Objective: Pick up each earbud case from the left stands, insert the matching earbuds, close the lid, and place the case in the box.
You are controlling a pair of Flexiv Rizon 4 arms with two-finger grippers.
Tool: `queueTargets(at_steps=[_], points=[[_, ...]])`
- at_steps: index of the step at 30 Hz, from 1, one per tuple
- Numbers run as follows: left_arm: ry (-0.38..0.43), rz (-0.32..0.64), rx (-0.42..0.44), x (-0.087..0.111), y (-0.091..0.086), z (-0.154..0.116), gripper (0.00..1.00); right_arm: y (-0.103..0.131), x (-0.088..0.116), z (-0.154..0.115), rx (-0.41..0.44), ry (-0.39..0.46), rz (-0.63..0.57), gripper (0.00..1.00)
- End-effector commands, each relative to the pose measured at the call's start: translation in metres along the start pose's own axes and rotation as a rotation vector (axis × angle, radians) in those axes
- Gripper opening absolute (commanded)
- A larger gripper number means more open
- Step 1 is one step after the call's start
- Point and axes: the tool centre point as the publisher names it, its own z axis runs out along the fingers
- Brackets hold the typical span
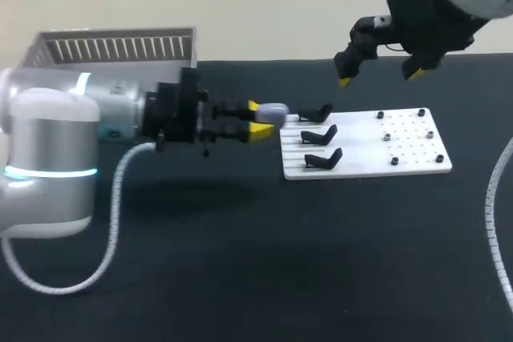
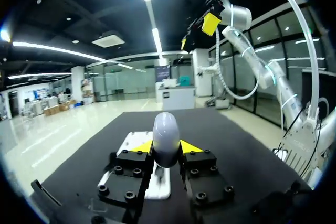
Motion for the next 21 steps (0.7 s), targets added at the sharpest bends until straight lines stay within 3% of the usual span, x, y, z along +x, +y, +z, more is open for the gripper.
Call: queueTargets(at_steps=[1,10,15,21], points=[[0.071,0.014,-0.23,-0.01,-0.003,-0.06,0.0,-0.001,0.003,0.001,0.001,-0.057,0.002,1.0],[0.245,0.051,-0.398,0.0,0.047,-0.129,0.0,-0.001,0.003,0.001,0.001,-0.057,0.002,1.0],[0.36,0.029,-0.46,0.019,0.087,-0.173,0.0,-0.001,0.003,0.001,0.001,-0.057,0.002,1.0],[0.419,-0.031,-0.513,0.049,0.132,-0.217,0.0,-0.001,0.003,0.001,0.001,-0.057,0.002,1.0]])
